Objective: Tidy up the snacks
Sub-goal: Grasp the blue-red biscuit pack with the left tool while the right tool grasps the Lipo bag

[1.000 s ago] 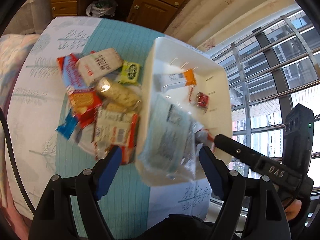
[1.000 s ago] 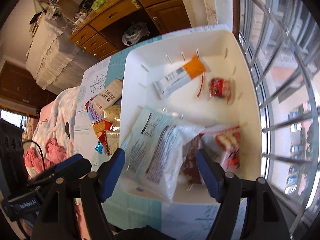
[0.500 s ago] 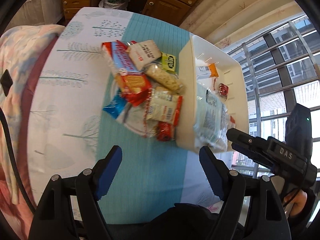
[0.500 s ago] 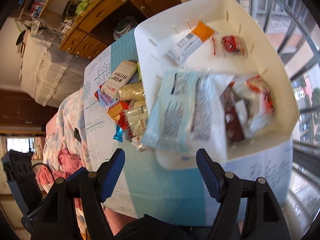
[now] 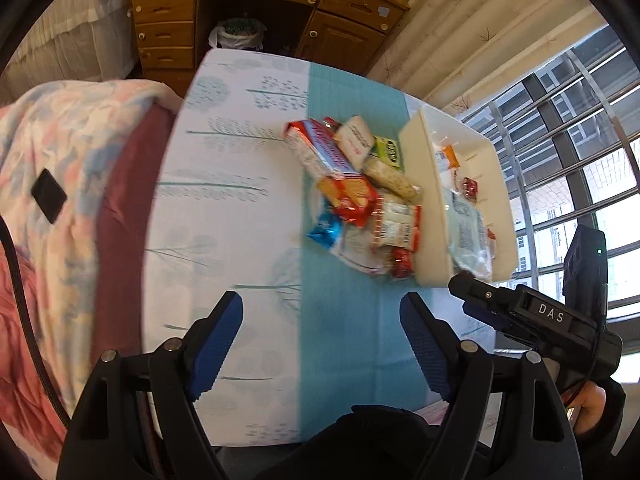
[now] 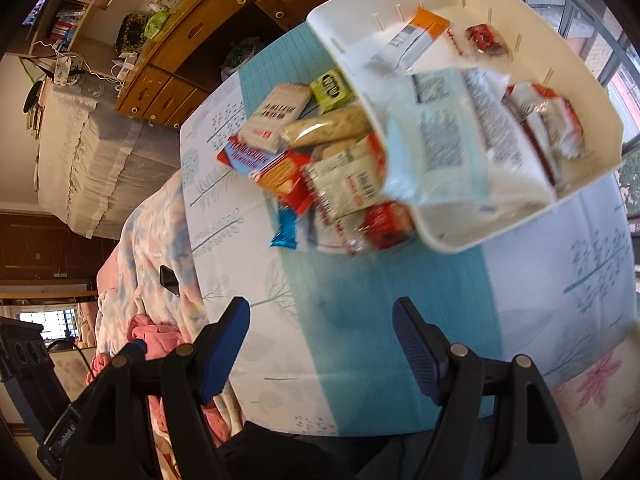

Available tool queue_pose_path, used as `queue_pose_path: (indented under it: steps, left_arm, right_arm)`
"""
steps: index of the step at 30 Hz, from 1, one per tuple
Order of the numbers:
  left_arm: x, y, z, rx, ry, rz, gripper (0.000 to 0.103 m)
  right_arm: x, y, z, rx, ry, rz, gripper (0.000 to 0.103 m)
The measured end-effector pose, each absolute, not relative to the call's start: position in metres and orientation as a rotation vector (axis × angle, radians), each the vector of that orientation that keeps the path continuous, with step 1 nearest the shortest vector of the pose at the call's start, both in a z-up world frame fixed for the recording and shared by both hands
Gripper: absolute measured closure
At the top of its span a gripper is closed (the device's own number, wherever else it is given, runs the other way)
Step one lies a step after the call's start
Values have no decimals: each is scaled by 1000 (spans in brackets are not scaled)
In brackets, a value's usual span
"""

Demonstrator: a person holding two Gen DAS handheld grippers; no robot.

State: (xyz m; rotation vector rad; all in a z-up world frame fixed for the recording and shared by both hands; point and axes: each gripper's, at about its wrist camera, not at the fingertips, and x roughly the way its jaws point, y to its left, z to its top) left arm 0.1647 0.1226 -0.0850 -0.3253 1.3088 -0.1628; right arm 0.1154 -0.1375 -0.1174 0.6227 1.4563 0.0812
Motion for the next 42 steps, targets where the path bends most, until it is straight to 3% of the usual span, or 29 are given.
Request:
queue_pose_path:
  steps: [12, 21, 32, 42]
  left_arm:
    - [163, 172, -87, -240, 1361, -247, 21]
    - [186, 181, -86, -233, 1365, -244, 15]
    - [231, 155, -95, -203, 1391, -247, 14]
    - [290, 108, -142, -205, 1496, -249, 14]
  right_arm:
    - [81, -69, -127, 604, 1400, -14, 29]
    - [69, -55, -126, 499, 1331, -51, 29]
    - [73, -62, -130, 447, 1171, -87, 29]
    - [92, -68, -149, 368, 1015, -125, 29]
